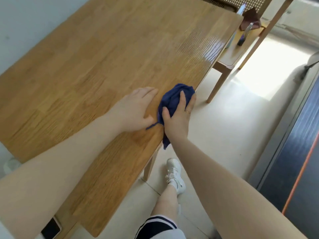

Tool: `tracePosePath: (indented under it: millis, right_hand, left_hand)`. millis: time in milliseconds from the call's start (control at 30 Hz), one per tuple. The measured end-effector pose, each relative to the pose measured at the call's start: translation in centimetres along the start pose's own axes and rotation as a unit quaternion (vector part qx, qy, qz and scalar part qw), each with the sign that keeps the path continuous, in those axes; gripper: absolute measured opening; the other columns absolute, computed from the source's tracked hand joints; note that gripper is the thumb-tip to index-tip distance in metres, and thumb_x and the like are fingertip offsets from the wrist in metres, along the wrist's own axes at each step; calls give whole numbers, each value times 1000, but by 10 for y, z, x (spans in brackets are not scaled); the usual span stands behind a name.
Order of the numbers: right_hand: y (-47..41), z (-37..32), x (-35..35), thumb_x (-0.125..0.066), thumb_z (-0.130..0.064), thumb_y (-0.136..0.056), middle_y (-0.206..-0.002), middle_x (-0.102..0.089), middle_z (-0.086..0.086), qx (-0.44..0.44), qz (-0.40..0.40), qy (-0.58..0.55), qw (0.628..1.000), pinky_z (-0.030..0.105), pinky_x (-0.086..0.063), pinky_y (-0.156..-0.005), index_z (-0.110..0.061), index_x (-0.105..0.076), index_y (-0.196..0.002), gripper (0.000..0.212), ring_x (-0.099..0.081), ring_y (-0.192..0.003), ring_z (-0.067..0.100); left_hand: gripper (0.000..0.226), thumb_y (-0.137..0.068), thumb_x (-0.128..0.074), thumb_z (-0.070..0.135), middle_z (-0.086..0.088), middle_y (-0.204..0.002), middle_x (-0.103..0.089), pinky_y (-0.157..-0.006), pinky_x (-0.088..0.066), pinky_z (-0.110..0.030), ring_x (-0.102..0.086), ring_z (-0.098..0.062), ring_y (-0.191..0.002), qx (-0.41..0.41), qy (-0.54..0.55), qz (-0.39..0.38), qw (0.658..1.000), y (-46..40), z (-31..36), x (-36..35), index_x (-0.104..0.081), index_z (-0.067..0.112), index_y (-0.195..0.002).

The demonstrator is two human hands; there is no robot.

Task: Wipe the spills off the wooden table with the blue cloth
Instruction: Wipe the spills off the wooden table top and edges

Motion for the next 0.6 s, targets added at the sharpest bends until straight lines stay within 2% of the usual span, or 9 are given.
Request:
tracePosePath:
  millis: [100,200,300,367,500,600]
  right_hand:
    - [-78,5,27,-54,-28,-88,-155,12,1,-5,27,30,999,38,-33,-106,-26,-16,-146,69,-17,-140,20]
    - [-104,2,34,-50,-29,-91,-156,11,-2,-39,43,56,997,38,-38,-100,-29,-13,-146,67,-21,-138,21]
    - [-65,-5,19,-48,-25,-93,-155,15,-2,-59,31,64,996,35,-33,-100,-27,-12,-147,65,-13,-140,19]
    - [-56,-6,15,-48,-25,-93,-155,16,0,-55,22,66,996,33,-31,-102,-25,-14,-146,64,-12,-141,20]
    - [-120,-6,37,-47,-23,-93,-156,10,0,-63,65,50,995,26,-35,-94,-24,-23,-144,56,-25,-136,22]
    - [-182,-6,59,-44,-24,-94,-156,8,1,-60,74,77,992,30,-37,-95,-24,-22,-144,55,-32,-132,24]
  left_hand:
    - [92,-83,-59,47,-1,-158,0,-115,-12,-32,-5,-18,-145,-5,-65,-46,997,-29,-10,1,-4,17,-150]
    - [107,-75,-63,60,-4,-158,11,-117,-10,-34,2,-19,-145,-4,-79,-76,994,-67,-17,4,2,18,-150]
    - [116,-69,-68,62,-6,-157,17,-116,-6,-32,6,-20,-145,13,-39,-112,993,-99,-19,8,4,19,-150]
    - [121,-66,-69,63,-7,-156,21,-116,-3,-32,9,-21,-145,4,-61,-123,991,-120,-18,13,7,18,-149]
    - [138,-54,-67,74,-9,-154,26,-116,6,-35,16,-22,-144,-37,-166,-141,975,-148,-11,13,17,17,-147]
    - [144,-48,-69,75,-4,-154,26,-115,7,-35,18,-19,-143,-44,-144,-154,977,-157,-15,9,24,23,-144]
Point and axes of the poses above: each hand's wrist, its own y-axis away from the middle knuckle, its own x-axis out of the back of the hand, z = x × y, the point moved 4 cm from there along -y, towards the middle knuckle
